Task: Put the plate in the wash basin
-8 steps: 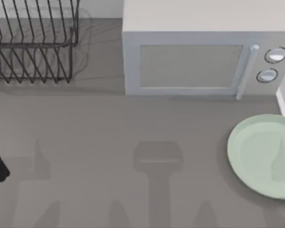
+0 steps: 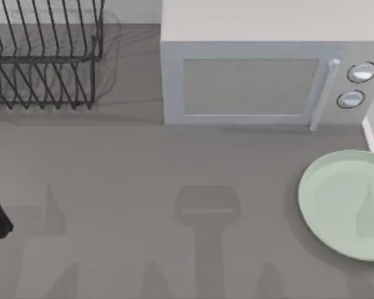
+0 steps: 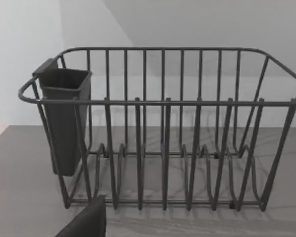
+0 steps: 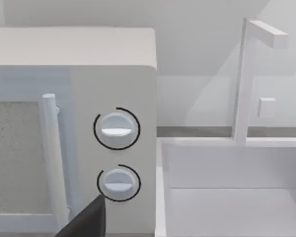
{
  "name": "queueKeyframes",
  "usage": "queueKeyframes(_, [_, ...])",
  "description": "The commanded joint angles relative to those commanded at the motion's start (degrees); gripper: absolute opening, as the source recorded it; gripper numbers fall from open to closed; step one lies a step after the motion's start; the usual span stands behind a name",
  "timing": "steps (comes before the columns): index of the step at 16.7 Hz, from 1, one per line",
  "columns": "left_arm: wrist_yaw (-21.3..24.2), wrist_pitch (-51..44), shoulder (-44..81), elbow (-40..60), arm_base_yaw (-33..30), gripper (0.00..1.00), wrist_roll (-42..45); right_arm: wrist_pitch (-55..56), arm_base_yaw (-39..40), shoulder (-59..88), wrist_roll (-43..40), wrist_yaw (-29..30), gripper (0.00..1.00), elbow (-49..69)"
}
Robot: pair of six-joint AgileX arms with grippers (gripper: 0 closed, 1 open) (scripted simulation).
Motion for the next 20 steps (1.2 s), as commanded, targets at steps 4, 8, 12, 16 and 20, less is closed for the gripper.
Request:
queueKeyframes(4, [0.00, 0.00, 0.00, 0.00, 0.00, 1.00, 0.00, 0.00, 0.00, 0.00, 0.00, 0.00, 1.00, 0.00])
queueKeyframes(8, [0.00, 0.00, 0.00, 0.00, 0.00, 1.00, 0.00, 0.00, 0.00, 0.00, 0.00, 0.00, 1.00, 0.00])
queueKeyframes(12, [0.00, 0.00, 0.00, 0.00, 0.00, 1.00, 0.00, 0.00, 0.00, 0.00, 0.00, 0.00, 1.00, 0.00])
queueKeyframes(16, [0.00, 0.00, 0.00, 0.00, 0.00, 1.00, 0.00, -0.01, 0.00, 0.01, 0.00, 0.00, 1.00, 0.01])
queueKeyframes(20, [0.00, 0.00, 0.00, 0.00, 0.00, 1.00, 0.00, -4.49, 1.86, 6.01, 1.92, 0.00, 1.00, 5.61])
